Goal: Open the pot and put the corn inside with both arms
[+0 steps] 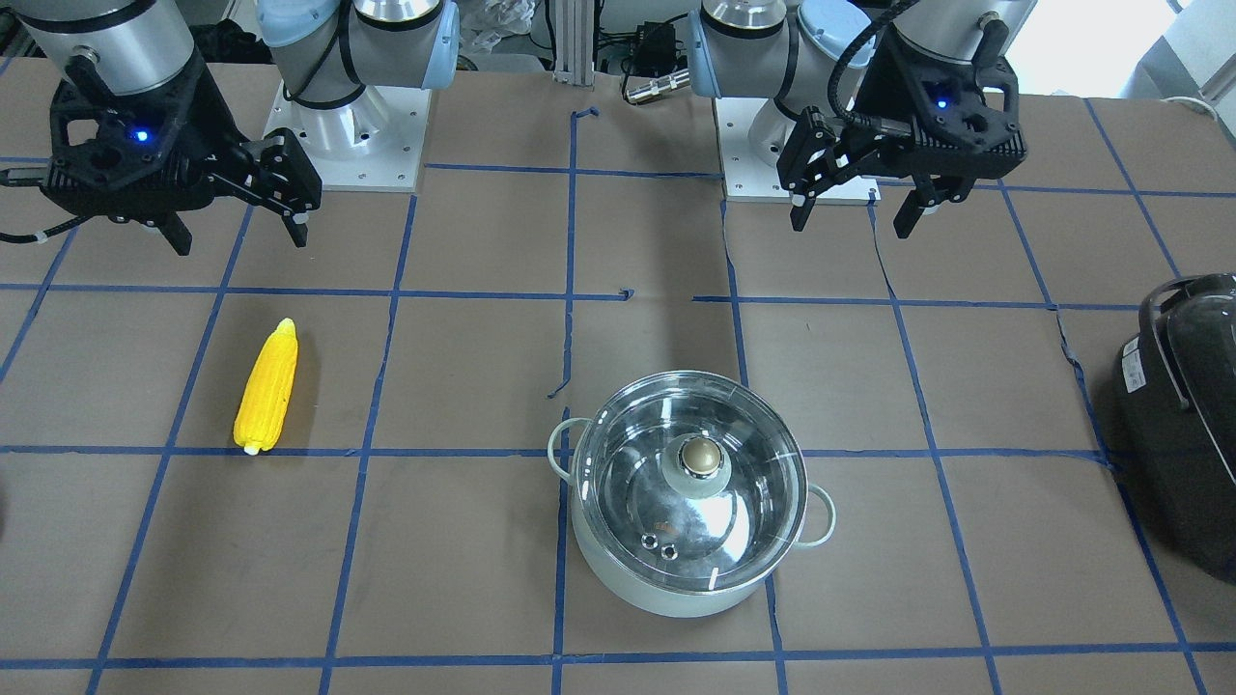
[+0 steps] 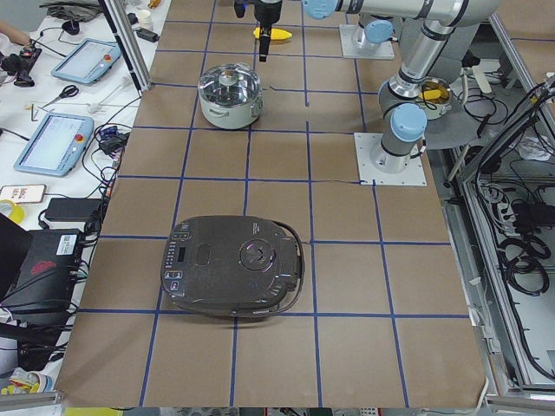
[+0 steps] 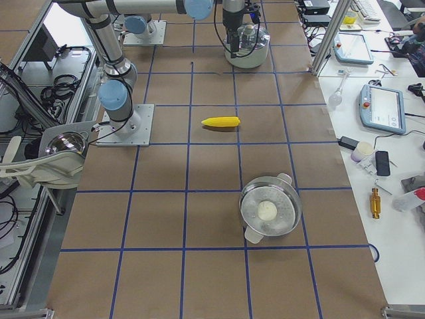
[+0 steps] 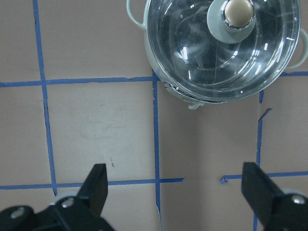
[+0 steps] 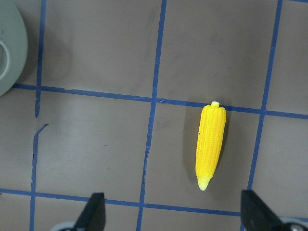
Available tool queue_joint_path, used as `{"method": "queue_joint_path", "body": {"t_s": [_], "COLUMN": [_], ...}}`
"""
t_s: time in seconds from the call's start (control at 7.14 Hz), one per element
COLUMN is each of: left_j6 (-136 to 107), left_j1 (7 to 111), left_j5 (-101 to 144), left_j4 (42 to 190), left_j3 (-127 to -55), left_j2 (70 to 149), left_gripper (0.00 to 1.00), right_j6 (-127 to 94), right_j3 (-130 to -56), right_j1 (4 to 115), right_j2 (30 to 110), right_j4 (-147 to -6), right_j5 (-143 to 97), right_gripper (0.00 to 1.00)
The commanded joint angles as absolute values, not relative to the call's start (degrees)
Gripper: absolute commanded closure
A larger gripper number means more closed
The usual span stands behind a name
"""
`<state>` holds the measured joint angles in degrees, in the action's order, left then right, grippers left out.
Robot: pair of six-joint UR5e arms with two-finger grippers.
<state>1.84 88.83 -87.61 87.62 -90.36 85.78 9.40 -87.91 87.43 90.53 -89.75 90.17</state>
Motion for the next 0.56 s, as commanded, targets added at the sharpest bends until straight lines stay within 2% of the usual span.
{"method": "queue_joint_path", "body": {"t_s": [0.0,0.42], "left_j6": [1.8,1.9], "left_j1": [88.9,88.6], "left_j5": [-87.6,-87.5], "left_j4": [87.6,87.1], "left_j3": [-90.4,-90.1], "left_j2": [85.8,86.3], "left_gripper": [0.00,0.00], "right_j6": [9.4,9.4], "right_j3": [-87.9,-87.9], "right_j1": [87.4,87.4], "right_j2": [90.5,90.5], "right_j4": [-89.7,-89.7], "right_j5": [90.2,90.2], "right_gripper": [0.00,0.00]}}
